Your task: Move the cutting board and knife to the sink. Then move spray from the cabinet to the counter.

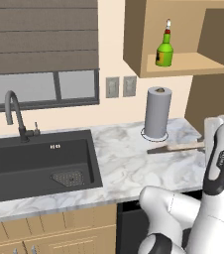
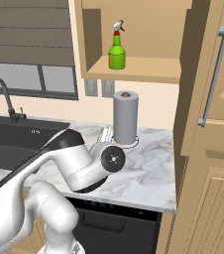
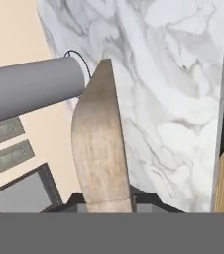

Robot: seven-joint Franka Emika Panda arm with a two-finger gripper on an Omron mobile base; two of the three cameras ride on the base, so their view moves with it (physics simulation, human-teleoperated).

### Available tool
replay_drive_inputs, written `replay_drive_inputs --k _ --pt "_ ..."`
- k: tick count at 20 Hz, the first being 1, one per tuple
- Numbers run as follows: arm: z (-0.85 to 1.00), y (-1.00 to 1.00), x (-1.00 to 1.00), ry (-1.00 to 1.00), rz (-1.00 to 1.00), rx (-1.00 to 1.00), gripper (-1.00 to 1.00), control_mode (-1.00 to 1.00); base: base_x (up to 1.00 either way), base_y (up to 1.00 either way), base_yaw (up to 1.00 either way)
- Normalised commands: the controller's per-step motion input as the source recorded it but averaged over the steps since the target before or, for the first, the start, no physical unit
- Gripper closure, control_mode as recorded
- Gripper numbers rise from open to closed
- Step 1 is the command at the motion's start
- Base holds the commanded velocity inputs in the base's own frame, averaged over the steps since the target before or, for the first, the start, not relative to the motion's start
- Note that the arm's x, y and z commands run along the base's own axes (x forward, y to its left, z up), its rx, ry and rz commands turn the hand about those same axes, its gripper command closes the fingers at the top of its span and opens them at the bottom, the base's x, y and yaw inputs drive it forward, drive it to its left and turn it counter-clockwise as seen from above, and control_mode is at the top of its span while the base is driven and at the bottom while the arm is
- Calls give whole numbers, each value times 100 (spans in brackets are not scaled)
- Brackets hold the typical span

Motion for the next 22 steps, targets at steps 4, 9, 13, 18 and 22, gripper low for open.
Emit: replay_drive_inputs --k 4,9,13,18,22 --pt "27 0 46 33 7 0 100 -100 0 0 0" --pt "4 -1 23 18 7 0 100 -100 0 0 0" --pt "4 0 24 13 7 0 100 -100 0 0 0" --pt "17 0 18 7 6 0 100 -100 0 0 0" --pt "34 2 0 1 5 0 100 -100 0 0 0"
